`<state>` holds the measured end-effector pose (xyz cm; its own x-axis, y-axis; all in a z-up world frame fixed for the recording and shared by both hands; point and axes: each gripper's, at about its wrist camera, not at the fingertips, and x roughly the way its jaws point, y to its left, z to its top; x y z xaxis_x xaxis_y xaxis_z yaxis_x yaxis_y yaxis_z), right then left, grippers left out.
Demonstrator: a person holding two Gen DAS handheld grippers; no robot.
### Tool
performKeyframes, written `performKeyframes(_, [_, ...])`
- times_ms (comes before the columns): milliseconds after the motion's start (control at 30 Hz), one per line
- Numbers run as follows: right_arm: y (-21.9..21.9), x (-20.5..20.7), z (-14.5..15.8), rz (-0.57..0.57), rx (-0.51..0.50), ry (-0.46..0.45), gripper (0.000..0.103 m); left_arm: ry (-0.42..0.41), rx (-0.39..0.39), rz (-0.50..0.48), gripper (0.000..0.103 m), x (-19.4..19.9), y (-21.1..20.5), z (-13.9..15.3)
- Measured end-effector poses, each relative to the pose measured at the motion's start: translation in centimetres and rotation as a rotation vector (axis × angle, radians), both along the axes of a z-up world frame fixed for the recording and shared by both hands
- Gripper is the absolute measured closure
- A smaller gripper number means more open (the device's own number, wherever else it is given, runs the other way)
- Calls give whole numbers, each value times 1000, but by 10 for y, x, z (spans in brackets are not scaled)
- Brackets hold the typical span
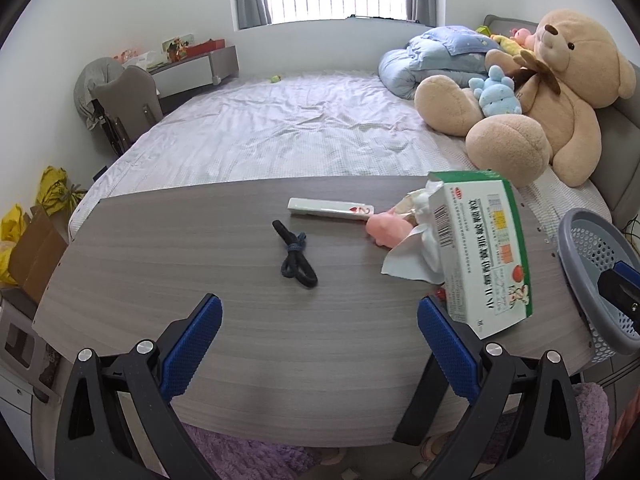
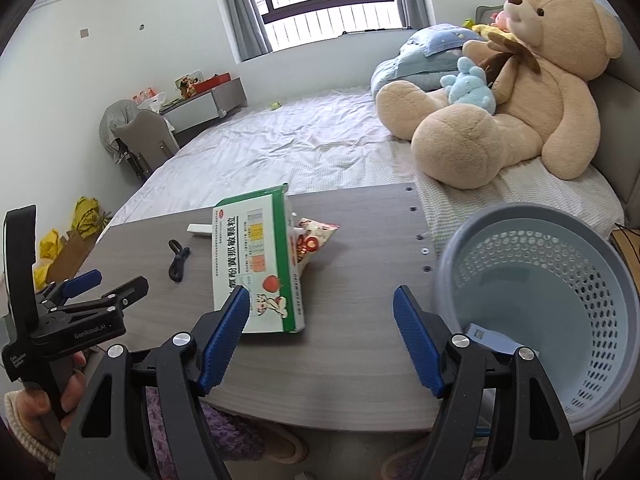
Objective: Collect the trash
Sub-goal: 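Withdraw both tools from the basket back over the table, then grasp the green medicine box with the right tool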
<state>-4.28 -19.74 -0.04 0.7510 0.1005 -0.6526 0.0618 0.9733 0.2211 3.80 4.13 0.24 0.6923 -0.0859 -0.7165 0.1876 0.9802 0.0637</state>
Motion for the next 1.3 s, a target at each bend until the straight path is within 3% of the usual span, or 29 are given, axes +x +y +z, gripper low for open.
performKeyframes(533, [37, 36, -16, 102, 16, 19, 22, 2, 0, 67, 7, -17, 28, -9])
performKeyframes(1300, [72, 82, -44, 77, -47, 109, 15, 66, -9, 76, 7, -24, 38, -29])
